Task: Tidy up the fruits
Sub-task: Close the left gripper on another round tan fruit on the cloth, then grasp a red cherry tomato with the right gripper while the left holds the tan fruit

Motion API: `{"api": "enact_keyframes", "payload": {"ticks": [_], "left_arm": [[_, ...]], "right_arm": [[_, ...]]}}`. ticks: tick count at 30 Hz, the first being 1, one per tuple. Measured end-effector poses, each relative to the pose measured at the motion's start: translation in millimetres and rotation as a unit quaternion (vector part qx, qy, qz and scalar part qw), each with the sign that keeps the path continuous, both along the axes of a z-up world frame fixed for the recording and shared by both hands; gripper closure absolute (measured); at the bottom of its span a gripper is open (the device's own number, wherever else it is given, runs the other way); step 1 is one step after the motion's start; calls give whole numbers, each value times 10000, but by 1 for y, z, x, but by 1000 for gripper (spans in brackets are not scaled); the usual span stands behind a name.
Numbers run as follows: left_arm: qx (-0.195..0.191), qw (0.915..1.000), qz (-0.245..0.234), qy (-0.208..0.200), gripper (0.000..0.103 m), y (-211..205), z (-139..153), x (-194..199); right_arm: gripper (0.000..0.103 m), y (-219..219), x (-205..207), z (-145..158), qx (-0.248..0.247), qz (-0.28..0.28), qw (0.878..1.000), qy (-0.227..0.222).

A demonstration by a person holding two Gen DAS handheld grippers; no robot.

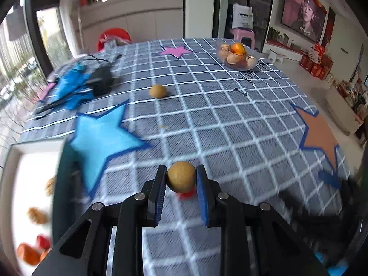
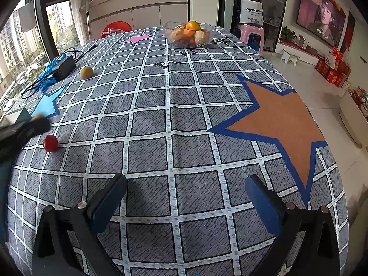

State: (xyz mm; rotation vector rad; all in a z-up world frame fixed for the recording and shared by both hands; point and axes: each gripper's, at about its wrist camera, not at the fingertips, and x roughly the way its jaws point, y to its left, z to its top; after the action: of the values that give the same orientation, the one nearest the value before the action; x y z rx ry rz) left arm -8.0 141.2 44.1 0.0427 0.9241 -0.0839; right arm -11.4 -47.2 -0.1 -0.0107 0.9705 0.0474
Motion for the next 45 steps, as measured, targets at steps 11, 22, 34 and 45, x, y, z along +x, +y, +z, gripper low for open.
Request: {"api": "enact_keyframes", "payload": {"ticks": [11, 22, 34, 45], "left_arm": [[26, 9950, 954, -309, 75, 53, -25, -82], [-411, 9947, 875, -338, 75, 63, -35, -88], [-595, 9937, 885, -355, 75, 67, -35, -89], [-561, 9939, 883, -349, 75, 66, -35, -90]], "right_arm": [[0, 0, -3, 1, -6, -9, 10000, 3], [0, 35, 1, 14, 404, 506, 9979, 36], [39, 144, 14, 18, 169, 1686, 9852, -246], [80, 111, -7, 27, 619, 1627, 9834, -514]]}}
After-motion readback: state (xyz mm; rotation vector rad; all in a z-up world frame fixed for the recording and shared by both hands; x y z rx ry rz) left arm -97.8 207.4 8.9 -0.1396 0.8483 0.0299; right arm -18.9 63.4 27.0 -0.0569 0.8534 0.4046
